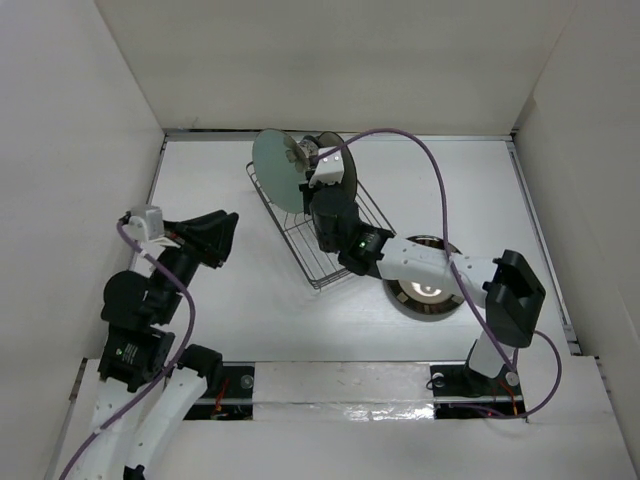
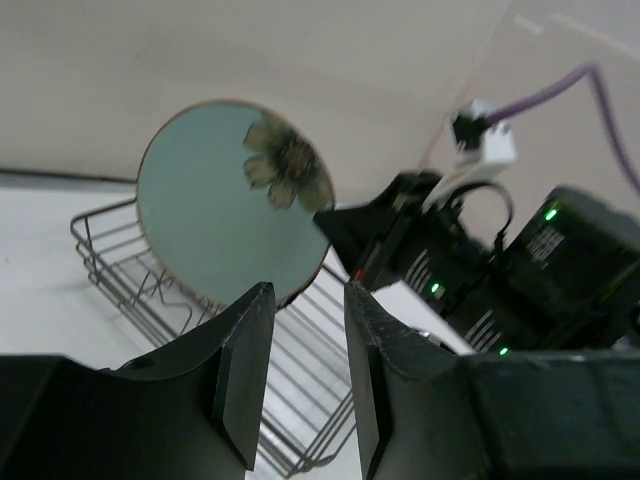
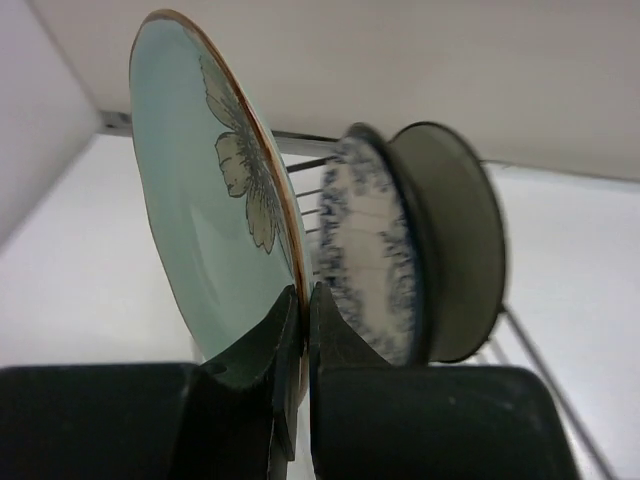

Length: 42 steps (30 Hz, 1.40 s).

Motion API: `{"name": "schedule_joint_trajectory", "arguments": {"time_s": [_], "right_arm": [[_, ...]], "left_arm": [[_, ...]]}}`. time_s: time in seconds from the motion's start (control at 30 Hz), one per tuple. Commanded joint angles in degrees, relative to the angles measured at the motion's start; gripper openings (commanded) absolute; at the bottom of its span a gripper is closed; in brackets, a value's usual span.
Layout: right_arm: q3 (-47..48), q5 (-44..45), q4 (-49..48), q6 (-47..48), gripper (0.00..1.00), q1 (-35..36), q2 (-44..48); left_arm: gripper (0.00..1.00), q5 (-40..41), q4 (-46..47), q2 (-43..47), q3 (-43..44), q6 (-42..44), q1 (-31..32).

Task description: Load the plates into the dish rack

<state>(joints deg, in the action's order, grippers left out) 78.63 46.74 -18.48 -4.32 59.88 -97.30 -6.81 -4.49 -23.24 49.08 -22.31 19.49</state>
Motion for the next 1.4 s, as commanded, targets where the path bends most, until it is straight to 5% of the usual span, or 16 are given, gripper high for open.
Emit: {"name": "schedule_joint_trajectory", "arguments": {"time_s": [0.0, 0.6, 1.17, 1.37], "right_arm": [[5.4, 2.8, -10.8, 12.9, 0.00, -2.1, 0.4], [13.6, -0.3, -14.3, 25.9, 0.00, -10.0, -11.9], [8.1, 3.3, -10.9, 15.8, 0.00, -6.5, -14.2], [9.7, 4.9, -6.3, 12.6, 0.14, -6.5, -15.4]], "left_arm": [[0.30, 0.8, 4.0, -1.3, -3.9, 2.3, 0.8], [0.31, 3.8, 9.5, -4.4, -10.0, 4.6, 1.3], [0.32, 3.8, 9.2, -4.3, -10.3, 4.6, 1.3], [0.33, 3.5, 9.2, -3.7, -10.6, 4.5, 1.3]]}}
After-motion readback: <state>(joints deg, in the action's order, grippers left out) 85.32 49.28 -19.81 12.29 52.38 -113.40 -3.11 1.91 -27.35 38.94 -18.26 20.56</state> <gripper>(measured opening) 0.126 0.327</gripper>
